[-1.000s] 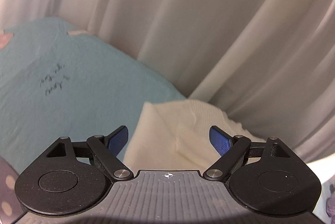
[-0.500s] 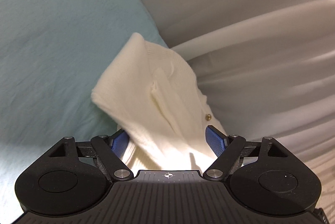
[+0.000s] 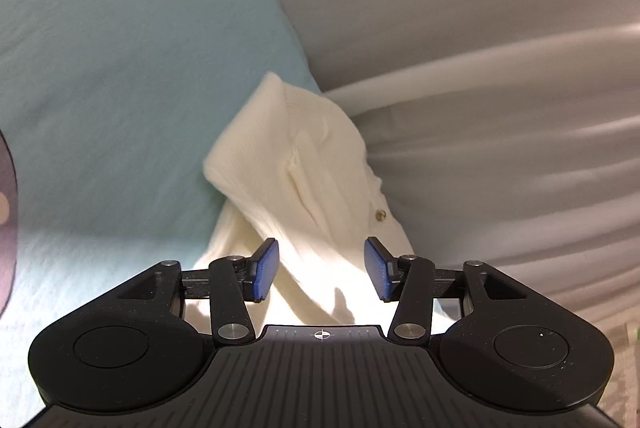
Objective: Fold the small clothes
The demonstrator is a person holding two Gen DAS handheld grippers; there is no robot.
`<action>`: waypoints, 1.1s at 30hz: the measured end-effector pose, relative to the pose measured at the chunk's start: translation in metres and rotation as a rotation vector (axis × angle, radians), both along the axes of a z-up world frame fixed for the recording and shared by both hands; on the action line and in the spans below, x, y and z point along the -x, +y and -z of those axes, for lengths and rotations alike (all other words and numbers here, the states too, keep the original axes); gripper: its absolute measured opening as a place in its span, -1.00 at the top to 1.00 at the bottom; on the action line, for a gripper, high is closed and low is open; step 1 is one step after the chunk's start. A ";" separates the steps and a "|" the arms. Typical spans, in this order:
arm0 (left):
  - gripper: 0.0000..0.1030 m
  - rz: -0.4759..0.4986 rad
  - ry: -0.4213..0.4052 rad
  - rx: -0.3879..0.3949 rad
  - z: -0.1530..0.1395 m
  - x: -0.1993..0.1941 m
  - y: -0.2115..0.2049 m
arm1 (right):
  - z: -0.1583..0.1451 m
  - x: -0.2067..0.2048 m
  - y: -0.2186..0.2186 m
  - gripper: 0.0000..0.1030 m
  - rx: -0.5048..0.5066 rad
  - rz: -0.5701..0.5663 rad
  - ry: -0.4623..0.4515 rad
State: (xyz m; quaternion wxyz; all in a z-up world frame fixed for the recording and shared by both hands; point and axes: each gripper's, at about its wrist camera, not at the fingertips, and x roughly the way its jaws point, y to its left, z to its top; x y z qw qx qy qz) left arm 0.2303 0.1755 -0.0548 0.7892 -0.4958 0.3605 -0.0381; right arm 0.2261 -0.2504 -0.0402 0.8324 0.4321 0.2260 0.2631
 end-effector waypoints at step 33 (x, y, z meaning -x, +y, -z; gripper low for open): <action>-0.55 -0.055 0.017 0.049 0.039 -0.089 -0.026 | 0.031 -0.067 -0.027 0.89 0.458 0.171 0.089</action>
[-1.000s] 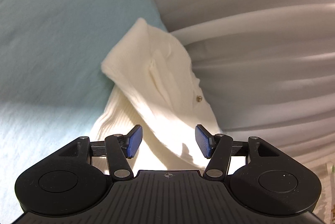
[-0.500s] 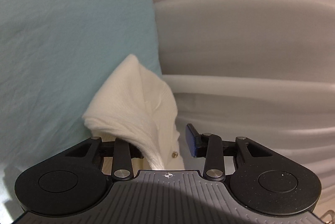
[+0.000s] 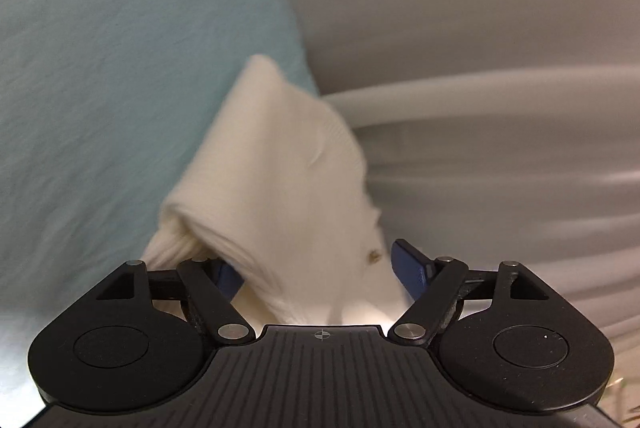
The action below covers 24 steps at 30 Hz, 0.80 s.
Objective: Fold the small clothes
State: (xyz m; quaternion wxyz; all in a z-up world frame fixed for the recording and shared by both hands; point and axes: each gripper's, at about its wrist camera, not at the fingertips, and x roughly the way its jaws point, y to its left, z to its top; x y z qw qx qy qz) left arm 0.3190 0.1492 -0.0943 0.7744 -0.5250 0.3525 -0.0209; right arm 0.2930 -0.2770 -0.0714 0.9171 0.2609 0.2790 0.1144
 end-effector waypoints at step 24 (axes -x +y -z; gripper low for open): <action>-0.75 0.238 0.068 -0.692 -0.033 0.076 -0.023 | 0.031 0.012 0.005 0.55 0.337 0.125 0.063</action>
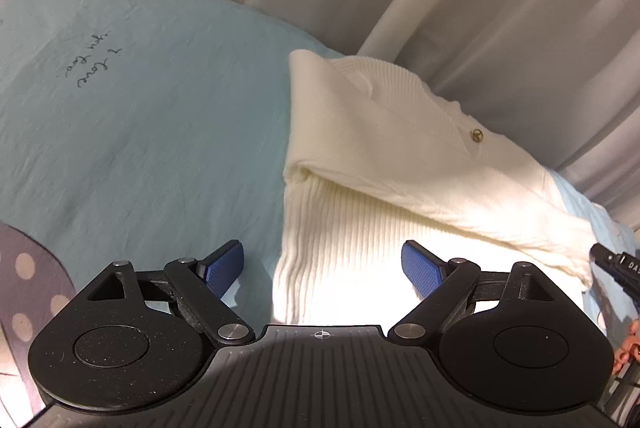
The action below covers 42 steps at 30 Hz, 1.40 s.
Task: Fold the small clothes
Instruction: 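Release the folded edge with the right gripper and withdraw both tools, then grasp the dress hem with the left gripper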
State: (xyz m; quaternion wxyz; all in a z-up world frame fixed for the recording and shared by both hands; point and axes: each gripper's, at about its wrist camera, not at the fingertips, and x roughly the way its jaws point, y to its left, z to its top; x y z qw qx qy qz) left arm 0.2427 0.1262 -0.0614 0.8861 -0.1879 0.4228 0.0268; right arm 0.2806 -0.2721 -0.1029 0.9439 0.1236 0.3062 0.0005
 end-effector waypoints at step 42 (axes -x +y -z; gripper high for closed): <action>0.81 0.188 0.188 0.216 -0.019 0.212 0.016 | 0.011 0.256 -0.030 0.93 -0.524 -0.360 0.398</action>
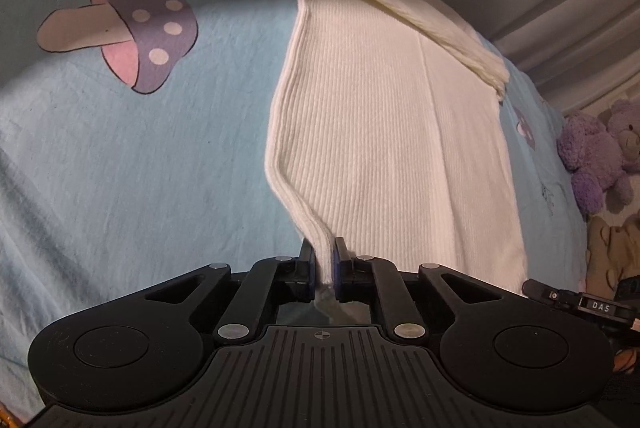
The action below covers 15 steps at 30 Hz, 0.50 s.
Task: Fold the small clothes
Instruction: 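Grasp the dress hem with the left gripper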
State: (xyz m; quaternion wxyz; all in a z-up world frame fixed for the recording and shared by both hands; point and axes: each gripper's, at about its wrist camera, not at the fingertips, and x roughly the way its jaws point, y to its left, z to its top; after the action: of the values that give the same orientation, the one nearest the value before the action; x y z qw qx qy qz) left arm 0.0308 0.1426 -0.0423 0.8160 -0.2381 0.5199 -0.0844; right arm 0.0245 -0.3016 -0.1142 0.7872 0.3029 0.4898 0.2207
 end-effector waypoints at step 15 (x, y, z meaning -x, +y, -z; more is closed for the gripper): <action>0.82 -0.123 -0.238 0.085 -0.048 -0.104 0.015 | -0.049 -0.070 -0.009 0.90 0.269 0.209 -0.354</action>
State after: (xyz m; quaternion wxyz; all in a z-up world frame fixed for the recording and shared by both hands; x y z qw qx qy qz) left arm 0.1347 0.1573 0.0054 0.8647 -0.2923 0.3997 -0.0839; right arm 0.0945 -0.3110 -0.0656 0.9124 0.2012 0.3354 0.1206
